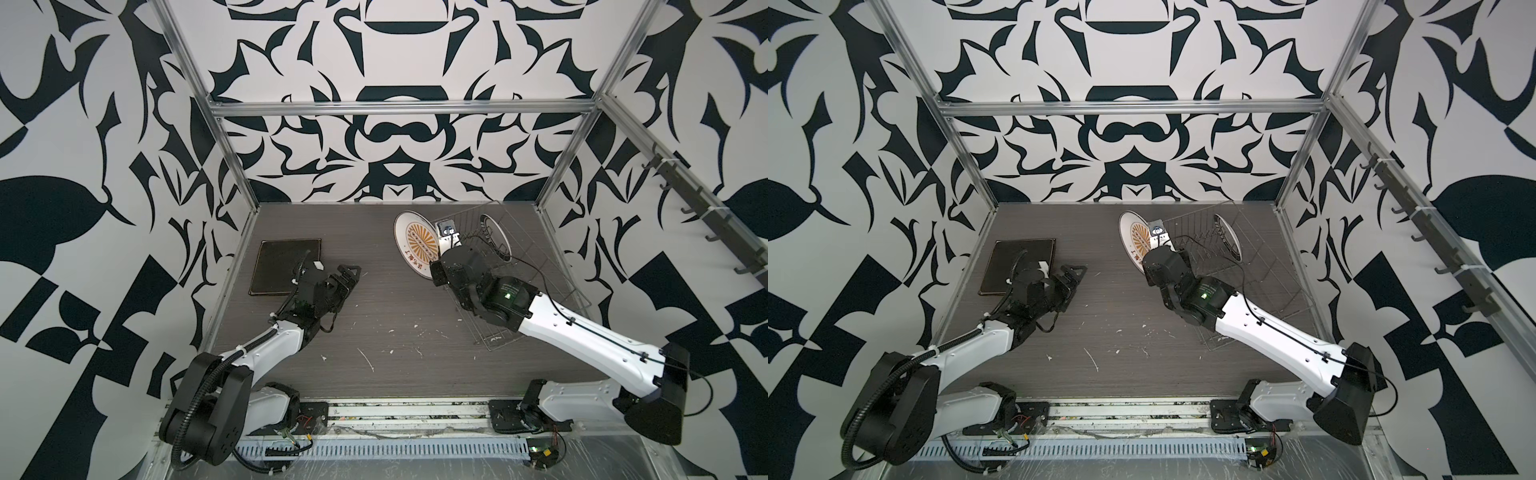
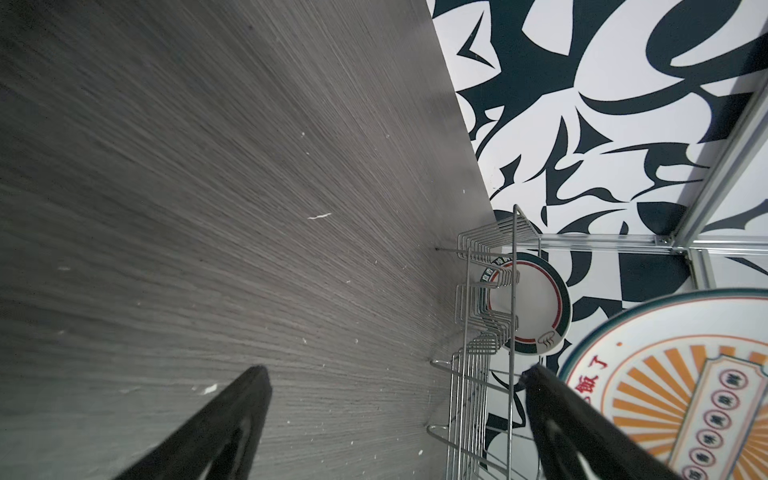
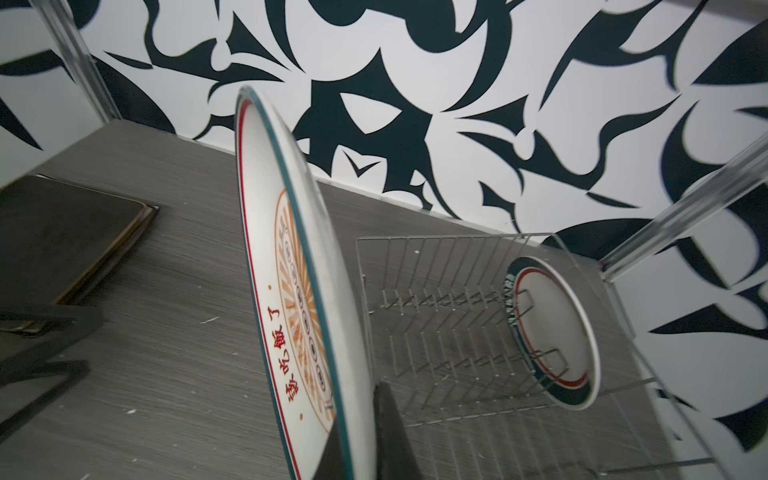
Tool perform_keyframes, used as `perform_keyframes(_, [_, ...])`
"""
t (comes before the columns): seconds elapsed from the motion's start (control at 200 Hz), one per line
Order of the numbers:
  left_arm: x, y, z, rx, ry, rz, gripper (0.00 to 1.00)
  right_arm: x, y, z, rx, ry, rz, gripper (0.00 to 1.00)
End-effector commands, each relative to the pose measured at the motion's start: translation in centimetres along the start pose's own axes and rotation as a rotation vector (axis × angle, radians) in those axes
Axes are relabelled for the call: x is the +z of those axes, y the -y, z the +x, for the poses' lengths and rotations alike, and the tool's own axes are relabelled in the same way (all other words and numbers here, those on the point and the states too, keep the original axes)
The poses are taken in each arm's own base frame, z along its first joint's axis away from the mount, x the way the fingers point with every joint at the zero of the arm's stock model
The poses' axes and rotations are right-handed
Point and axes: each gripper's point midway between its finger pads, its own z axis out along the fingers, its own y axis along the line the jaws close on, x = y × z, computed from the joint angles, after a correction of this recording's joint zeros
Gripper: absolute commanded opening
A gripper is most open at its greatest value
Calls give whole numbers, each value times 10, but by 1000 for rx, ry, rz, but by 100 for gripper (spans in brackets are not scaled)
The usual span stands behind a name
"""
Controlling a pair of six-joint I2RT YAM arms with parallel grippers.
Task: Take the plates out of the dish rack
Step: 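Carry the sunburst plate upright toward the left gripper while the left gripper approaches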
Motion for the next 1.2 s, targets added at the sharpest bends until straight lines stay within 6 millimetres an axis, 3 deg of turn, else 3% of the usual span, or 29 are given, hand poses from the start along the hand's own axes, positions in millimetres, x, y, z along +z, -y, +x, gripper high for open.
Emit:
perform_keyframes(0.0, [4,25,0,31,-20,86,100,-10,-13,-24,233,80,-138,0])
perform_keyframes(0.09, [3,35,2,46,-37,127,100,-9,-25,-18,304,58,-235,0])
perform_keyframes(0.115, [9,28,6,44,-54,110,100,-8,-25,-16,323,50,-247,0])
perform_keyframes(0.435, [19,50,21,82,-133,199,98,3,-38,-4,470,-44,-418,0])
perform_keyframes(0.775, [23,60,29,92,-168,257,93,9,-40,3,559,-80,-496,0])
perform_keyframes(1.02, [19,64,27,93,-154,274,91,20,-8,11,615,-68,-352,0])
perform_keyframes(1.195, [19,66,27,95,-156,279,91,27,-6,16,637,-90,-357,0])
